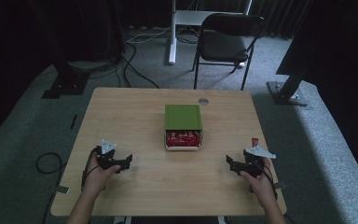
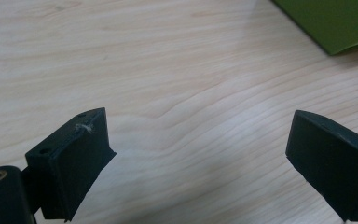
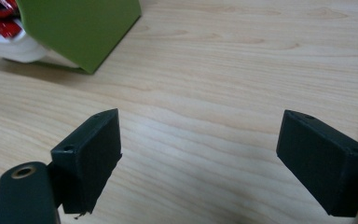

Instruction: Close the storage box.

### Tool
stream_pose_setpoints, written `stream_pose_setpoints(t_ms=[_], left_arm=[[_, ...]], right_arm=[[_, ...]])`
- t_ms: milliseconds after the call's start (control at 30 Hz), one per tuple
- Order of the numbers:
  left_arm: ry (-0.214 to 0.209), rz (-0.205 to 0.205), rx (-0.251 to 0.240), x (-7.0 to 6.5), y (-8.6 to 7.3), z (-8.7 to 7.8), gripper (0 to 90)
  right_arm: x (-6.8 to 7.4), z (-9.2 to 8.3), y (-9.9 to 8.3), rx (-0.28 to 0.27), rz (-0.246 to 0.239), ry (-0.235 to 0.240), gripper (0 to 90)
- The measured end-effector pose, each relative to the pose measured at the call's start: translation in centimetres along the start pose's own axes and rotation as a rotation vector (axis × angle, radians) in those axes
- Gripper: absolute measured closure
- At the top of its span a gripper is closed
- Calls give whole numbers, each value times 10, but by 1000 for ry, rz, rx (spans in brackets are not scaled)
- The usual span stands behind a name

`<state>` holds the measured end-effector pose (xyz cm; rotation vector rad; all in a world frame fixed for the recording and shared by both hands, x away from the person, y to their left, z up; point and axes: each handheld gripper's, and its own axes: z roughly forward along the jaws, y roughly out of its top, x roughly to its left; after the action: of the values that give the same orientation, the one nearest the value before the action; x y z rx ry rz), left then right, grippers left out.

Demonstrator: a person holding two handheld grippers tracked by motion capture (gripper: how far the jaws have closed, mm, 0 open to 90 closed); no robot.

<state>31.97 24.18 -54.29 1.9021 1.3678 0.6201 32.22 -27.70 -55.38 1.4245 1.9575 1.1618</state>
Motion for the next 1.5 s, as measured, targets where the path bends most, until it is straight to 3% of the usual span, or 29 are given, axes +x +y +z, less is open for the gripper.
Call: stream_pose_setpoints(t_ms=[133,167,267,300,533,867,1233,1500], left_arm=[[25,-9,1,6,-4,-3,69],[47,-11,4,10,-8,-5,69],[51,-20,7,13,-10,-5,69],[71,-44,14,19,-17,-7,69],[137,-111,62,30,-30,-12,69],[215,-188,79,43,-44,-19,69],[279,-211,80,44,-52,-24,69],[308,-240,77,41,-54,-26,68]], right_arm=[[-2,-2,-5,7,-1,-8,133],[-1,-2,-7,9,0,-6,132],[-2,-3,-10,13,2,-7,133],[-1,-3,-14,22,2,-6,133],[0,-4,-22,42,-7,-8,132],[0,-4,-27,64,-11,-19,132],[1,-1,-26,116,-19,-40,132],[8,3,-26,161,-99,-50,122]])
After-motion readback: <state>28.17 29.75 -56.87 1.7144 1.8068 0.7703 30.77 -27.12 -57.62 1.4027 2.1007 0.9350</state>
